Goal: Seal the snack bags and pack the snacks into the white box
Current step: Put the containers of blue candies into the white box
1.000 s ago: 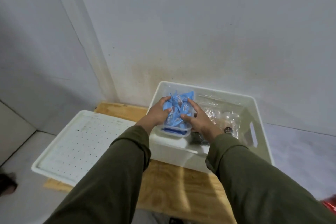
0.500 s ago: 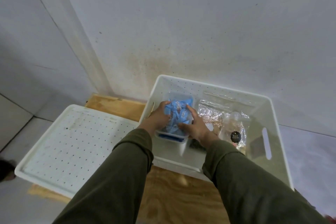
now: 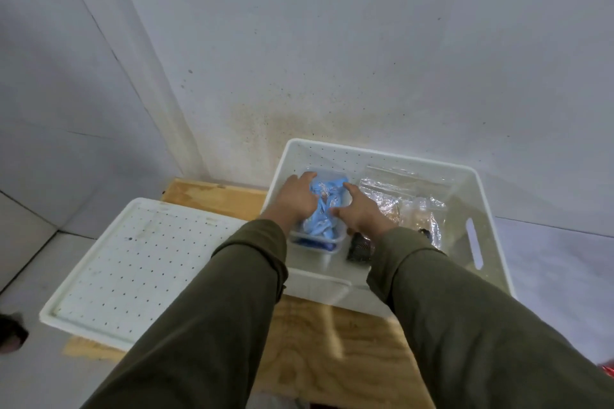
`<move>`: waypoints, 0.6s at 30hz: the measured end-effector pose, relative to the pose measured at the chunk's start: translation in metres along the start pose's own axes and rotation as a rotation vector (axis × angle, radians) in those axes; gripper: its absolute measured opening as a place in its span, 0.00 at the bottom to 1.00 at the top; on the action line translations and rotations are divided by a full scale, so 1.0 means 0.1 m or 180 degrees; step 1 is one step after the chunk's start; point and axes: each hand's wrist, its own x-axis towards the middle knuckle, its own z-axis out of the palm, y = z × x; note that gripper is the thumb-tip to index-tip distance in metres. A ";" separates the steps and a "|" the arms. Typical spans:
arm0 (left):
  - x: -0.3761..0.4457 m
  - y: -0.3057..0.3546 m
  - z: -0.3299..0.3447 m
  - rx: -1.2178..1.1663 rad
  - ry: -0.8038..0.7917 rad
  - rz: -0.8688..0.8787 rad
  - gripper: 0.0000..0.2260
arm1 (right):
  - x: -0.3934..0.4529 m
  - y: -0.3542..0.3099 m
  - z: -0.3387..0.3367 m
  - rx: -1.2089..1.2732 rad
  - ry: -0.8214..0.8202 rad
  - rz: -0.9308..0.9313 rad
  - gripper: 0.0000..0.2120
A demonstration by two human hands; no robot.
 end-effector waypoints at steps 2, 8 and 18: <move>-0.13 0.07 -0.09 0.0149 -0.0039 0.0165 0.27 | -0.15 -0.06 -0.08 -0.0530 0.0125 -0.0179 0.31; -0.75 0.31 -0.33 0.0907 -0.0390 0.0533 0.32 | -0.91 -0.09 -0.32 -0.1946 0.0641 -0.0287 0.31; -1.98 0.78 0.00 0.1327 -0.0490 0.1473 0.30 | -2.42 0.41 -0.56 -0.2001 0.1355 0.0202 0.30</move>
